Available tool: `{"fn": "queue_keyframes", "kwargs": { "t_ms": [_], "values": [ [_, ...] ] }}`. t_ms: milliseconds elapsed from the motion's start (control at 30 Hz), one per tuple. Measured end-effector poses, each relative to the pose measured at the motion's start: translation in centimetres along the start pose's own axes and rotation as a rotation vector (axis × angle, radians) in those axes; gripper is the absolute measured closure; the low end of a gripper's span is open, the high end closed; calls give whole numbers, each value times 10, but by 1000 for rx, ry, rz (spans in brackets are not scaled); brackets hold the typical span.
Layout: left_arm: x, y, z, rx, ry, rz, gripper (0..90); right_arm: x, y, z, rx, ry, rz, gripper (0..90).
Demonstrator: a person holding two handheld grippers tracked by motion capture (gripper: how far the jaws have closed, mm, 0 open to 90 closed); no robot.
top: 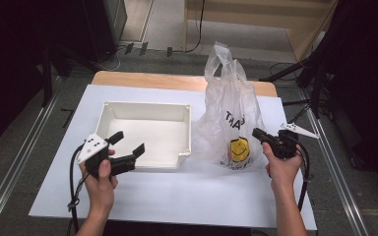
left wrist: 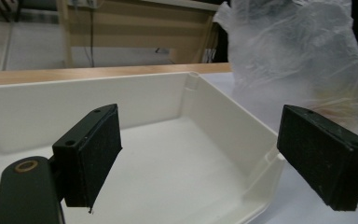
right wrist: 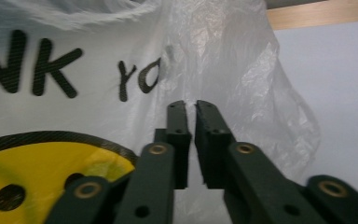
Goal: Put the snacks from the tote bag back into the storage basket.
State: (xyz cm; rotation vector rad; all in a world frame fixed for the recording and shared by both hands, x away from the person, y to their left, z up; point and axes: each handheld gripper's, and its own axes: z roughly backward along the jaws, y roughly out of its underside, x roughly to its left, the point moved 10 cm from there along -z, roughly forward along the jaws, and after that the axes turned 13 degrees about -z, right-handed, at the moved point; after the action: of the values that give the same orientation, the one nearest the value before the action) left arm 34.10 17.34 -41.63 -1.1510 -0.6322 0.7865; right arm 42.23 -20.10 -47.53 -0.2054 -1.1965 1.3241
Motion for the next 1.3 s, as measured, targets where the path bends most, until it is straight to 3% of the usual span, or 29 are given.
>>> {"fn": "queue_keyframes", "kwargs": {
  "t_ms": [67,100,200,433,667,800,1033,1233,1300],
  "values": [
    [-16,-2,-17,11,48,-7,138,6,4,3,9,-17,30,900],
    [-16,-2,-17,11,48,-7,138,6,4,3,9,-17,30,900],
    [-35,-4,-37,25,101,-8,139,11,7,8,7,-38,46,900],
    [-66,-8,-68,58,174,-31,140,15,15,20,-2,-55,59,900],
    [-89,-17,-86,60,219,-46,140,14,18,26,-24,-60,51,900],
    [-102,-29,-93,34,252,-43,139,14,18,25,-30,-61,55,900],
    [-121,-47,-110,43,263,-75,138,15,18,25,-36,-66,51,900],
    [-126,-55,-120,50,251,-79,150,15,18,25,-43,-65,67,900],
    [-128,-55,-123,59,255,-88,206,15,19,24,-40,-66,67,900]
  ]
}}
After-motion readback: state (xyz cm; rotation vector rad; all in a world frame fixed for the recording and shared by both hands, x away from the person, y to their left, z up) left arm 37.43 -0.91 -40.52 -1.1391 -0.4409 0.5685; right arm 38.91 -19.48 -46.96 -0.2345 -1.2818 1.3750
